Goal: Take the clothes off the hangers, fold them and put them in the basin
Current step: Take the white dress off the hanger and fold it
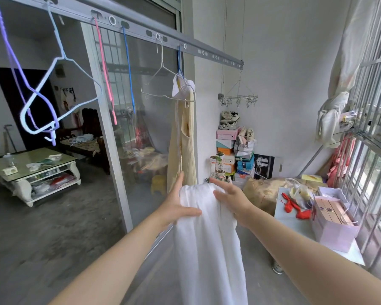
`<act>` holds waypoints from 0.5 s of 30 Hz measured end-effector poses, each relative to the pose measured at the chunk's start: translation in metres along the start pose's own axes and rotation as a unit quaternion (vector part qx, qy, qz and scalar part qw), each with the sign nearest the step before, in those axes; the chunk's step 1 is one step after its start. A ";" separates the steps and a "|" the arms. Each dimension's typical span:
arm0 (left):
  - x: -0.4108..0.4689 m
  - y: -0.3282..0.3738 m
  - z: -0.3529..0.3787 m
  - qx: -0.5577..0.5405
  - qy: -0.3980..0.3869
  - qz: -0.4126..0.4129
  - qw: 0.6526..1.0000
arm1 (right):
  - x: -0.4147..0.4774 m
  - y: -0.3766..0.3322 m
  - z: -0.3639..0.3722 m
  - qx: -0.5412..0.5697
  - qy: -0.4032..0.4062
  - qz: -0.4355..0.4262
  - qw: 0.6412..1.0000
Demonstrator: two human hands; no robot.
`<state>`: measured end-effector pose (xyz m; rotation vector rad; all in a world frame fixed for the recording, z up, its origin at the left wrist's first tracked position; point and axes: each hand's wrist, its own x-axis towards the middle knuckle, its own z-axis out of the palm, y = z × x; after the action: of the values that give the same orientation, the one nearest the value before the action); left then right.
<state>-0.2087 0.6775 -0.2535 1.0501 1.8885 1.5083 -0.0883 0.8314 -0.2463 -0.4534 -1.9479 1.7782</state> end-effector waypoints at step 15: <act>0.015 0.002 0.009 0.334 0.070 0.053 0.938 | 0.003 -0.001 -0.021 -0.400 -0.064 -0.013 0.914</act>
<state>-0.2094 0.6948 -0.2525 1.3713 2.5715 1.0132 -0.0796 0.8501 -0.2440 -0.5657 -2.7157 0.9291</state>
